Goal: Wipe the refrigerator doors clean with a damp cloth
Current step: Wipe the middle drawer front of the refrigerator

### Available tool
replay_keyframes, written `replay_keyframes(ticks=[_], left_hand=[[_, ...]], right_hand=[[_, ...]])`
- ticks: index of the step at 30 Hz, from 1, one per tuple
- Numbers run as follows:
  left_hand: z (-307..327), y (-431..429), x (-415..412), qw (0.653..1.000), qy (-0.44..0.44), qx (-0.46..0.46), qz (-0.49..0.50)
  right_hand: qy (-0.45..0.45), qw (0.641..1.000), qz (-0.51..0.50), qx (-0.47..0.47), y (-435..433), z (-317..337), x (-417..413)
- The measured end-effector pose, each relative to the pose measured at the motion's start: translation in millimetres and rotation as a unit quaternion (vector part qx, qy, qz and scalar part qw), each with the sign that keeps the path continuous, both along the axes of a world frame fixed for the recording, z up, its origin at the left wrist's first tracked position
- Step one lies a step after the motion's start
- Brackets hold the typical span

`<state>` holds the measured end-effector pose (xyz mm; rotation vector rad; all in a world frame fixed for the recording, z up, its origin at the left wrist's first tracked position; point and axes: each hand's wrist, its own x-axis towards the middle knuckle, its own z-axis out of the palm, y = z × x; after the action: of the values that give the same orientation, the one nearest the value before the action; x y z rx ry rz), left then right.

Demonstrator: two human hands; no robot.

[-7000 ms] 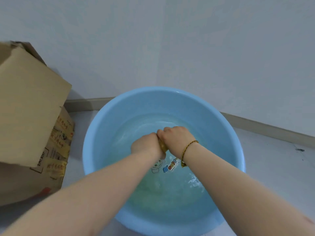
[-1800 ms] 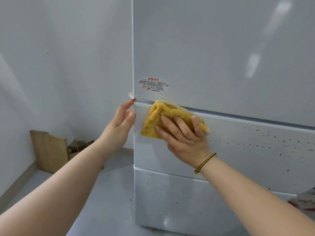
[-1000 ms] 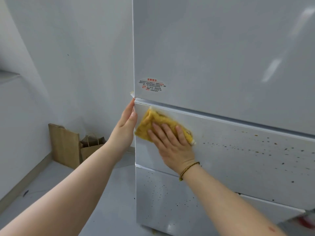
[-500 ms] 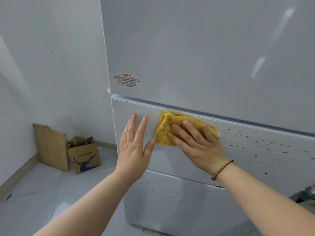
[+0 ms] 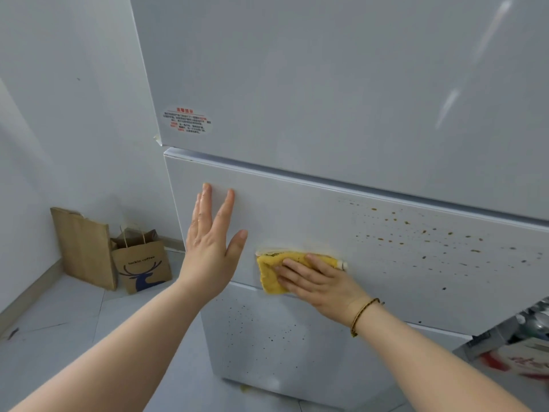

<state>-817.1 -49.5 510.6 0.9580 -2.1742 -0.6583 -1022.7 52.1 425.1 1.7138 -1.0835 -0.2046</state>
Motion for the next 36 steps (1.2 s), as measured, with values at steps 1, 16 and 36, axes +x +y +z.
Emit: replay_keyframes(ticks=[1, 16, 36], left_hand=[[2, 1, 1, 1.0, -0.006, 0.003, 0.0], [2, 18, -11, 0.997, 0.026, -0.069, 0.02], [-17, 49, -70, 0.975, -0.044, -0.216, 0.017]], right_hand=[[-0.023, 0.999, 0.005, -0.027, 3, 15, -3], [-0.061, 0.997, -0.026, -0.038, 23, -24, -15], [-0.442, 0.808, -0.124, -0.369, 20, 41, -1]])
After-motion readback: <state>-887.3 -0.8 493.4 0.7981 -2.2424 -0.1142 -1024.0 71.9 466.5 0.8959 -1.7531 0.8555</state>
